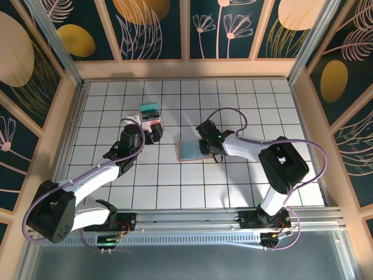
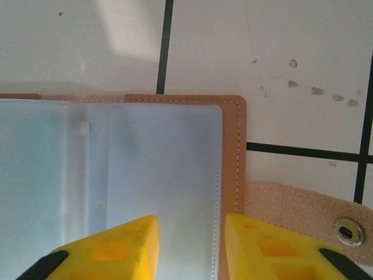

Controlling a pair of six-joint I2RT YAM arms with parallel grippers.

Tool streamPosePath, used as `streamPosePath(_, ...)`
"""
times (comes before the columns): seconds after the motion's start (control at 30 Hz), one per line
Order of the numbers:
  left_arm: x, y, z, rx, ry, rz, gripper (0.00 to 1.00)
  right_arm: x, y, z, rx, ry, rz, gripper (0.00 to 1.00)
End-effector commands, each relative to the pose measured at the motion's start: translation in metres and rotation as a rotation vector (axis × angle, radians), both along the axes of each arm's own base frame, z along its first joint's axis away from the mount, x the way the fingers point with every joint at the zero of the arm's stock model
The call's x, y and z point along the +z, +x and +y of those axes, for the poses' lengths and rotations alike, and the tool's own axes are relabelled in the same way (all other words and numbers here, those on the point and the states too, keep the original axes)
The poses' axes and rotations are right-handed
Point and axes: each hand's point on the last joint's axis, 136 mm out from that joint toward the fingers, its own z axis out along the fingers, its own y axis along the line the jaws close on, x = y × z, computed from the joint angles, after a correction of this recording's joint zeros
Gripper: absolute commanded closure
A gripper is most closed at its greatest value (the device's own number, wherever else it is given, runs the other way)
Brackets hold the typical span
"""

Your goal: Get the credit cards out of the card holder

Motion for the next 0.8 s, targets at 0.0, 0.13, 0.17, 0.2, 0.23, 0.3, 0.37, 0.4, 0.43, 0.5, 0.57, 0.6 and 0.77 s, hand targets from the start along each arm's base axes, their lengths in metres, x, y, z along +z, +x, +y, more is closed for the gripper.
streamPosePath(0.0,0.009,0.005,-0.007,-0.003,-0.021,-0.028,0.01,0.029,0.007,0.008,-0.013,0.075,-0.076,0.67)
streamPosePath(0.13,0.004,0.006,0.002,0.063,-0.040,-0.015,0.01,0.045,0.003,0.023,0.005,0.065,-0.100,0.76)
streamPosePath(0.17,0.003,0.006,0.004,0.079,-0.042,-0.010,0.01,0.047,0.002,0.029,0.014,0.067,-0.101,0.78)
streamPosePath(0.2,0.001,0.006,0.007,0.099,-0.041,-0.002,0.01,0.048,0.000,0.036,0.025,0.073,-0.096,0.80)
streamPosePath(0.23,0.000,0.006,0.009,0.117,-0.043,0.005,0.01,0.047,-0.003,0.043,0.036,0.079,-0.087,0.80)
streamPosePath(0.3,-0.003,0.006,0.014,0.150,-0.042,0.017,0.01,0.043,-0.007,0.055,0.053,0.079,-0.064,0.80)
streamPosePath(0.37,-0.005,0.005,0.018,0.172,-0.042,0.026,0.01,0.038,-0.011,0.069,0.080,0.079,-0.048,0.80)
streamPosePath(0.4,-0.005,0.005,0.019,0.180,-0.043,0.028,0.01,0.035,-0.013,0.075,0.091,0.079,-0.039,0.80)
streamPosePath(0.43,-0.006,0.005,0.020,0.186,-0.043,0.029,0.01,0.033,-0.014,0.080,0.100,0.075,-0.032,0.80)
streamPosePath(0.5,-0.006,0.004,0.021,0.189,-0.042,0.030,0.01,0.028,-0.014,0.086,0.108,0.070,-0.016,0.78)
streamPosePath(0.57,-0.006,0.003,0.023,0.195,-0.038,0.030,0.01,0.022,-0.015,0.091,0.120,0.066,0.002,0.76)
streamPosePath(0.6,-0.007,0.003,0.024,0.198,-0.035,0.032,0.01,0.018,-0.015,0.093,0.124,0.067,0.013,0.73)
streamPosePath(0.77,-0.008,0.003,0.024,0.200,-0.033,0.036,0.01,0.006,-0.018,0.098,0.137,0.058,0.049,0.56)
